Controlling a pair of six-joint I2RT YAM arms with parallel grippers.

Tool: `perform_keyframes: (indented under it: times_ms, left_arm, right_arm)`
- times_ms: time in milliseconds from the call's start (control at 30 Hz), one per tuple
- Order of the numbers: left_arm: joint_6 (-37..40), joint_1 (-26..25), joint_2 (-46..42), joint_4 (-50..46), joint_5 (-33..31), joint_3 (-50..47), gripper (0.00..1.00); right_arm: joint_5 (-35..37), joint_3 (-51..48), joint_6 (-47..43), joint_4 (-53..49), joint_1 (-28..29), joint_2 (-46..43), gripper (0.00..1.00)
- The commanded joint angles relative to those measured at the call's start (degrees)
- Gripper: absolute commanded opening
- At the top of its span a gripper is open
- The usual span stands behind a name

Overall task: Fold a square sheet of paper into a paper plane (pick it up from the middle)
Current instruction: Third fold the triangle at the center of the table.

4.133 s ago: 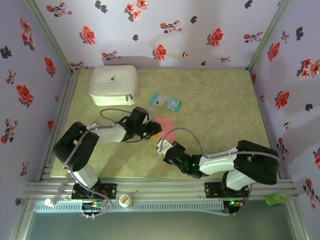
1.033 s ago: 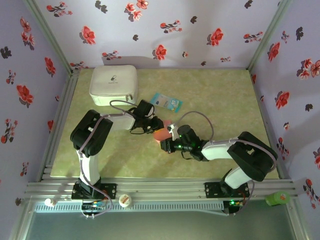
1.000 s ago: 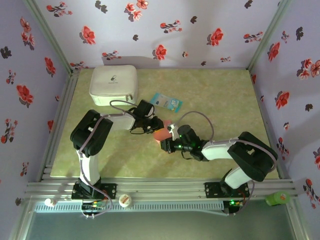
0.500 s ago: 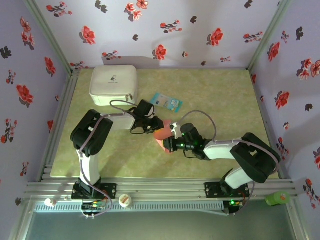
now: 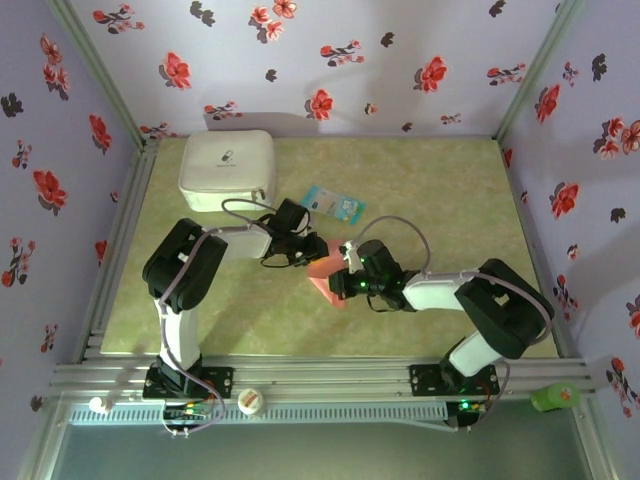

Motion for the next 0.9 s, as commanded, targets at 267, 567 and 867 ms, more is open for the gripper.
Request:
perform_keyframes:
  times_ms: [267, 567, 867]
  left_arm:
    - [3.05, -0.44, 2.13, -4.63, -0.50, 0.87, 0.22]
    - [3.24, -0.50, 2.01, -4.61, -0.50, 0.65, 0.22]
    - [3.22, -0.62, 1.92, -4.59, -0.53, 0.65, 0.22]
  right_arm:
    - [0.49, 4.05, -3.74, -4.11, -1.85, 2.53, 0.02]
    - [2.58, 5.30, -5.61, -5.49, -2.76, 3.40, 0.03]
    - [2.52, 6.40, -5.95, -5.86, -3.70, 4.98, 0.03]
